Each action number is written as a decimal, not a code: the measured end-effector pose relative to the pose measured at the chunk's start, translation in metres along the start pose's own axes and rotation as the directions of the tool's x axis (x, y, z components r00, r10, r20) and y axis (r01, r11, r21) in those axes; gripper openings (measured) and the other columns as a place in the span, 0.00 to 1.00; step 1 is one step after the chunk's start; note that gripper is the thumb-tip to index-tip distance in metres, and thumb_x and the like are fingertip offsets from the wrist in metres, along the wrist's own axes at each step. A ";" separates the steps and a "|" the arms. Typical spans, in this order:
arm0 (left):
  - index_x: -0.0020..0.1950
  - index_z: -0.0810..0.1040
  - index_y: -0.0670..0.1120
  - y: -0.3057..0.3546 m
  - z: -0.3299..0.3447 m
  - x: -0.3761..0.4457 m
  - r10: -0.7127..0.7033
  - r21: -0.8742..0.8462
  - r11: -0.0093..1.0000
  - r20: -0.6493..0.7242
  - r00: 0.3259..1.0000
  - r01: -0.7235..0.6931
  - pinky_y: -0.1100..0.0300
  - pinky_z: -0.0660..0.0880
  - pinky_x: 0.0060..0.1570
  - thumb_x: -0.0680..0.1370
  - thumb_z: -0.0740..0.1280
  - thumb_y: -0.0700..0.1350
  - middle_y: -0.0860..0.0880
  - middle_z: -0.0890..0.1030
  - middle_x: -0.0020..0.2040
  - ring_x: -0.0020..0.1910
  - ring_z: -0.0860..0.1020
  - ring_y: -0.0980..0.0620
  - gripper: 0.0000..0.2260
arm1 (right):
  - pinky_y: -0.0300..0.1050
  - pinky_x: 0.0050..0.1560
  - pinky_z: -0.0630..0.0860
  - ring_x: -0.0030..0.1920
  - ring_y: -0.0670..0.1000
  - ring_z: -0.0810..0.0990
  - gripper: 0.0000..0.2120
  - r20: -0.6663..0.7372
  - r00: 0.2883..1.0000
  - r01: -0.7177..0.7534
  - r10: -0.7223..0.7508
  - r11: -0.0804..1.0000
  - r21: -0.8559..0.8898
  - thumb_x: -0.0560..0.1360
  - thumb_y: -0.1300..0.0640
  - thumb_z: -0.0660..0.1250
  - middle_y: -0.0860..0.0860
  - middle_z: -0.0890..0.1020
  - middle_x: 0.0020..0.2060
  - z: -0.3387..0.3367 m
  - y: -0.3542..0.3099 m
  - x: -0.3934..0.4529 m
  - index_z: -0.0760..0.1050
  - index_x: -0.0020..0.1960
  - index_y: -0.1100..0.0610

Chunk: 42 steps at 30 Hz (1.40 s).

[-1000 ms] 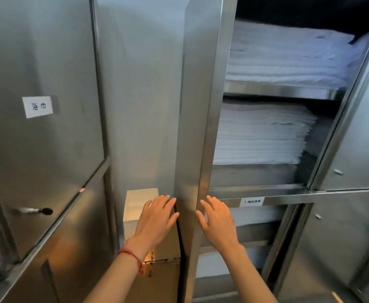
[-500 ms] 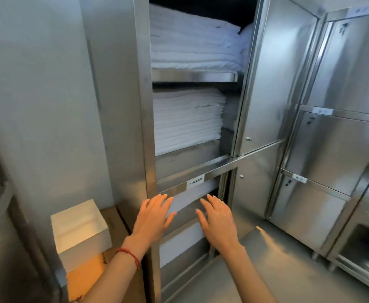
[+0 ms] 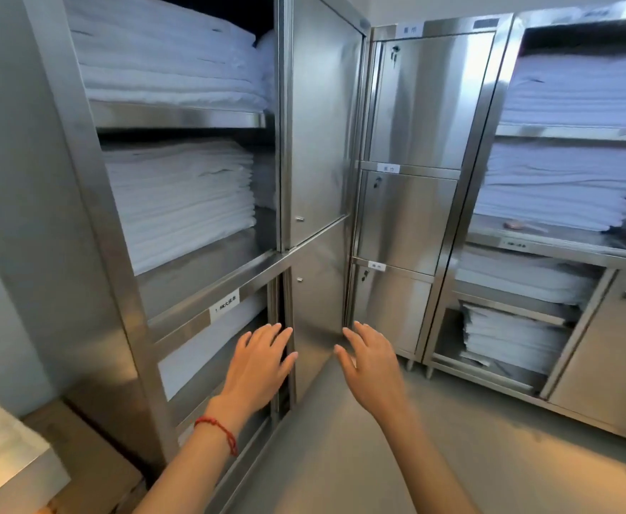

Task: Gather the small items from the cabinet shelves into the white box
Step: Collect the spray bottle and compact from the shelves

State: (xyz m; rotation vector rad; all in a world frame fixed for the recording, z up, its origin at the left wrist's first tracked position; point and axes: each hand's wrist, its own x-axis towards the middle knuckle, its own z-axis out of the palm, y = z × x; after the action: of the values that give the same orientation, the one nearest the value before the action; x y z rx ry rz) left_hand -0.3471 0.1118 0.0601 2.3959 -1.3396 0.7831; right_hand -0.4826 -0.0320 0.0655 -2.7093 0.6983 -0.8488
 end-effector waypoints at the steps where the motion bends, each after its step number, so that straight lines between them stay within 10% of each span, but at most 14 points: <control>1: 0.52 0.83 0.45 0.006 0.002 0.004 0.011 -0.019 1.000 0.011 1.000 -0.011 0.52 0.79 0.44 0.73 0.57 0.55 0.48 0.84 0.49 0.49 0.82 0.49 0.21 | 0.57 0.57 0.74 0.57 0.59 0.79 0.19 -0.021 1.000 -0.018 0.018 1.000 0.001 0.74 0.49 0.62 0.58 0.81 0.56 -0.004 0.006 -0.003 0.81 0.56 0.60; 8: 0.52 0.83 0.45 0.059 0.011 0.030 0.110 -0.100 0.989 0.038 0.993 -0.106 0.52 0.80 0.44 0.73 0.54 0.55 0.47 0.84 0.49 0.48 0.83 0.49 0.23 | 0.45 0.73 0.51 0.74 0.52 0.59 0.22 -0.019 0.995 -0.097 0.096 0.995 -0.031 0.81 0.49 0.57 0.53 0.65 0.73 -0.045 0.048 -0.018 0.66 0.72 0.56; 30: 0.55 0.82 0.44 0.265 0.020 0.092 0.317 -0.295 0.917 0.126 0.940 -0.270 0.48 0.78 0.47 0.74 0.55 0.54 0.46 0.83 0.52 0.51 0.82 0.47 0.22 | 0.45 0.72 0.54 0.73 0.50 0.60 0.22 -0.134 0.931 -0.359 0.340 0.920 -0.155 0.81 0.47 0.55 0.51 0.65 0.72 -0.168 0.202 -0.073 0.64 0.73 0.54; 42: 0.75 0.60 0.49 0.353 0.044 0.121 0.395 -0.402 0.856 0.100 0.913 -0.325 0.55 0.52 0.72 0.82 0.54 0.54 0.50 0.63 0.74 0.74 0.58 0.52 0.23 | 0.43 0.72 0.54 0.73 0.50 0.60 0.22 -0.171 0.890 -0.451 0.424 0.873 -0.183 0.81 0.47 0.55 0.52 0.64 0.73 -0.212 0.271 -0.087 0.64 0.73 0.54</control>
State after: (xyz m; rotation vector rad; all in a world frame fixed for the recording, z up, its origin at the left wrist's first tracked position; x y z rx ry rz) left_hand -0.5823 -0.1795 0.0901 1.9703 -1.8587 0.3441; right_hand -0.7705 -0.2360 0.1035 -2.5197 1.4468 -0.8678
